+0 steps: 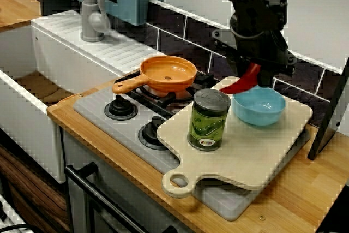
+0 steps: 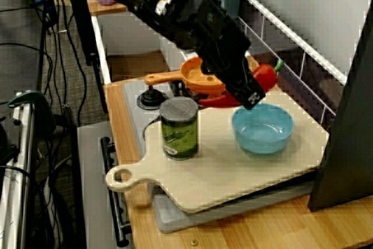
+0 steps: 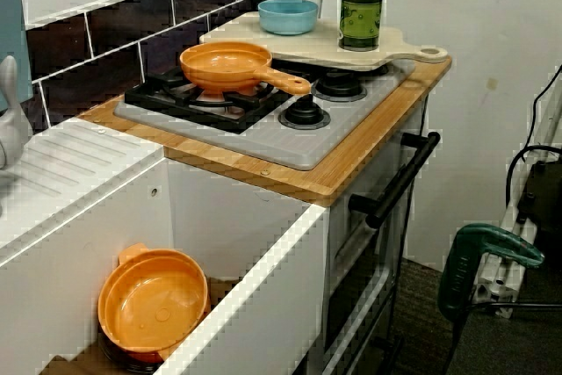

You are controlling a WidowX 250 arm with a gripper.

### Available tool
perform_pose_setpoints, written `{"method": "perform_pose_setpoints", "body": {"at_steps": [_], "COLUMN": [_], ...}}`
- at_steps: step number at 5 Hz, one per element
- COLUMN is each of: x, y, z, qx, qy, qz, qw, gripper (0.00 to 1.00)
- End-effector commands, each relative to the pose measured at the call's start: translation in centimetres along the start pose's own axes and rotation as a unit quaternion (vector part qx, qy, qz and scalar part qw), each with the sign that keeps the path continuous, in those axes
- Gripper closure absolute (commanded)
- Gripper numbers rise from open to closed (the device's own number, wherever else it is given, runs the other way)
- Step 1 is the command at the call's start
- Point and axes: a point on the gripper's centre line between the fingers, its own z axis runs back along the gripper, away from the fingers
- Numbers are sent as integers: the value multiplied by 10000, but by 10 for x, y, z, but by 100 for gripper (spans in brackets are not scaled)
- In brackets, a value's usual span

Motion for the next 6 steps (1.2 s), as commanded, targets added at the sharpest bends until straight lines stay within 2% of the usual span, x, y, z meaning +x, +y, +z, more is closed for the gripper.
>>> {"method": "perform_pose_setpoints", "body": {"at_steps": [1,3,5,6], "x": [21,33,41,38], "y": [-13,-13,-7,-4], "z": [4,-14,-12,-8], "qx": [-90,-18,14,19], "qy": [-148,58,68,50], "qz": [63,152,127,131], "qw": [9998,9999,9999,9999], "gripper": [100,100,100,100]}}
